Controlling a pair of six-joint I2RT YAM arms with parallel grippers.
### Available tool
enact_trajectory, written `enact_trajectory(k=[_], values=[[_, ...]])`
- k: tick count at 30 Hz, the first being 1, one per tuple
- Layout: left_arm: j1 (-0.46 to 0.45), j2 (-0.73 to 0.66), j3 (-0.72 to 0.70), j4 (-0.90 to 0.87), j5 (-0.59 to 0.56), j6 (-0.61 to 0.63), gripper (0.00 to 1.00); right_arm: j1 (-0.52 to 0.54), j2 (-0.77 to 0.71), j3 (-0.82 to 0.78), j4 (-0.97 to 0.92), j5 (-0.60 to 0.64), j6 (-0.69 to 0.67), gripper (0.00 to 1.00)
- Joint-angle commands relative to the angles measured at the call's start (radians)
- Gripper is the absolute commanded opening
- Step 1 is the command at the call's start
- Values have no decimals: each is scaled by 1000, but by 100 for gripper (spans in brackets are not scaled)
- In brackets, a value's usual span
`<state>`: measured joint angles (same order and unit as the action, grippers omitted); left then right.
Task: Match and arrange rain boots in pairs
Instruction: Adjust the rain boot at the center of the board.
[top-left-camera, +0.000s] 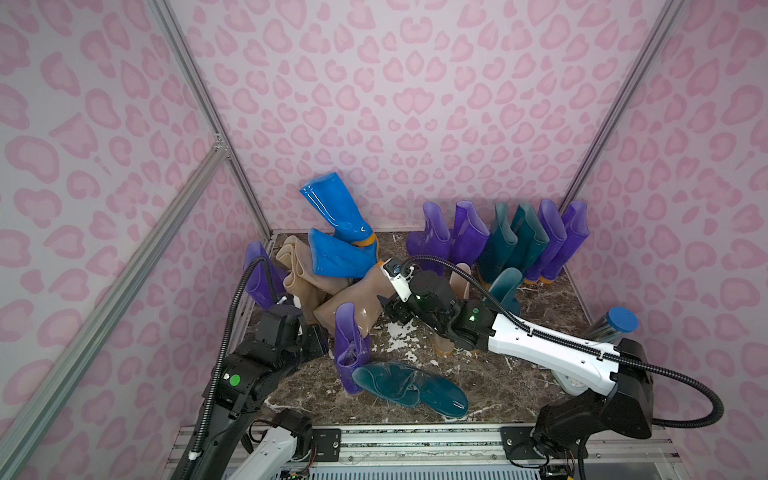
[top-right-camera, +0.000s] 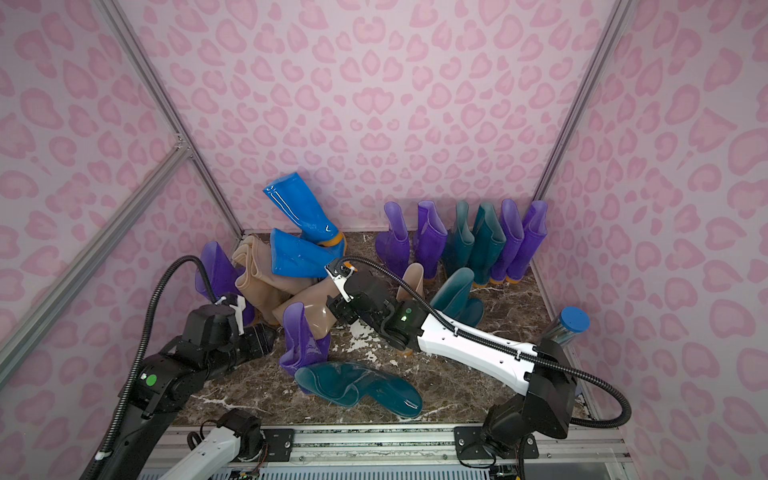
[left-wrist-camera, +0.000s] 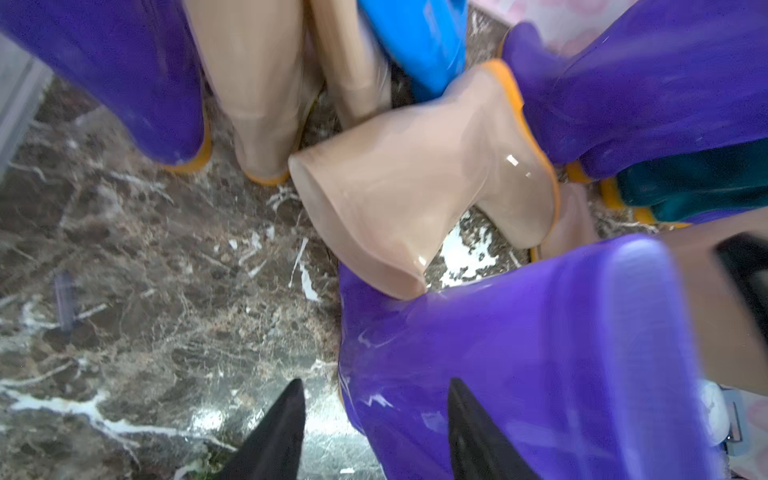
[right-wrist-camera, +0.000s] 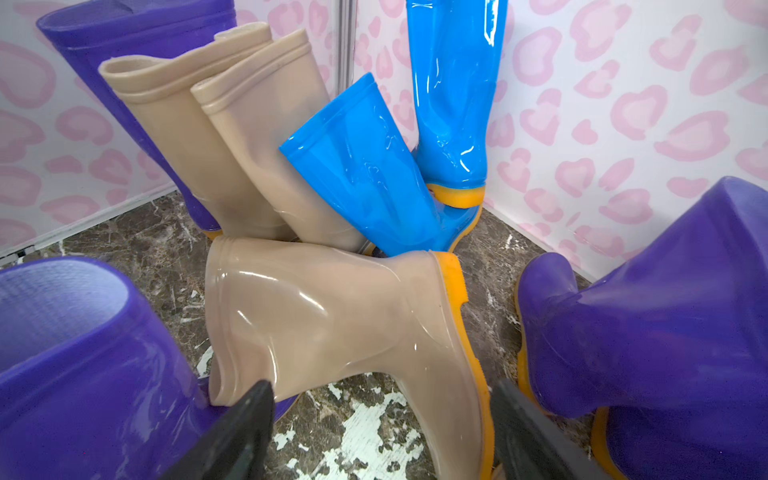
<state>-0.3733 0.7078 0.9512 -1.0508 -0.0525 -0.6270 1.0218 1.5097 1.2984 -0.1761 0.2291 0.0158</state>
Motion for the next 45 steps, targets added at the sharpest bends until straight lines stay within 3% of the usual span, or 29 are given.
enact_trajectory(k=[1,5,9,16,20,22,26,30,37,39,45], values=[[5,34,-53,151,39,-8,61,-11,-6,-13,50,-2,15,84],[41,55,-100,306,-17,15,62,-14,-25,-25,47,-11,21,84],[92,28,-186,462,34,-47,63,-21,-43,-56,56,-15,26,84],[138,59,-287,611,99,-175,66,-32,-74,-94,68,-16,33,84],[184,69,-309,640,104,-177,71,-33,-81,-100,66,-19,41,84],[215,116,-312,648,157,-186,71,-33,-85,-100,66,-15,38,84],[225,150,-348,718,157,-182,70,-33,-88,-94,64,-12,38,84],[232,190,-353,754,152,-166,59,-34,-86,-86,61,-11,42,84],[235,251,-341,839,183,-156,12,-34,-86,-87,58,-4,44,84],[235,255,-313,822,195,-157,2,-33,-89,-85,56,-2,44,84],[227,274,-170,797,271,-152,2,-36,-100,-85,64,9,41,81]])
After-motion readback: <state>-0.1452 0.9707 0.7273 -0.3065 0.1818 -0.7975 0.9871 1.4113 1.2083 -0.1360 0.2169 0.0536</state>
